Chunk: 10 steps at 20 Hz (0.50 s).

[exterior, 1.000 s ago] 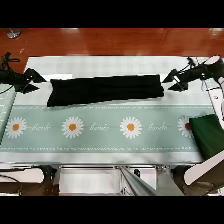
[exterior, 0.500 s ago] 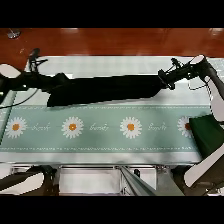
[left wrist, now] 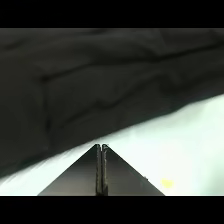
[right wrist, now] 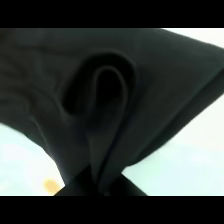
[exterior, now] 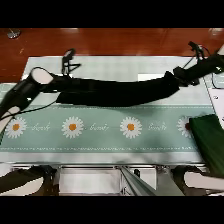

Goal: Fold the shirts.

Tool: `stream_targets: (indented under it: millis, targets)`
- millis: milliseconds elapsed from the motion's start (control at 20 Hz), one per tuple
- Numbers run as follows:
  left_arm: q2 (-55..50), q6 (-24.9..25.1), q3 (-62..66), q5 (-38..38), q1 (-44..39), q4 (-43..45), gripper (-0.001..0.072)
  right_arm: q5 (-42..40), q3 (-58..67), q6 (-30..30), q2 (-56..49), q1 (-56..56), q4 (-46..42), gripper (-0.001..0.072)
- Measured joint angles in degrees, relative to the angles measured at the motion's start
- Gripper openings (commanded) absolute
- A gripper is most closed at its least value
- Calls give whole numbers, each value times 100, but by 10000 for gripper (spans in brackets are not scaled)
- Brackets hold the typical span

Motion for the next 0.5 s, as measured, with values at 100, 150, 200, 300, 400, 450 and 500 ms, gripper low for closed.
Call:
stream_targets:
  millis: [100, 150, 200, 300, 400, 450, 500]
  targets:
    - [-264, -7, 177, 328, -509, -35, 29, -105, -789, -33, 988, 0, -133, 38]
    - [-452, -24, 317, 437, -745, -50, 29, -131, -1137, -33, 1445, 0, -173, 37]
    - [-693, -92, 501, 533, -990, -52, 29, -164, -1464, -22, 1910, 0, -195, 37]
    - [-1215, -264, 918, 608, -1436, -59, 29, -168, -1961, 107, 2695, 0, -247, 38]
    - [-1768, -505, 1368, 649, -1849, -74, 29, -138, -2253, 247, 3300, 2, -291, 38]
    - [-2050, -636, 1604, 638, -2055, -70, 28, -107, -2337, 291, 3530, 7, -297, 37]
    - [-2291, -708, 1825, 636, -2238, -109, 28, -68, -2404, 341, 3724, 7, -299, 37]
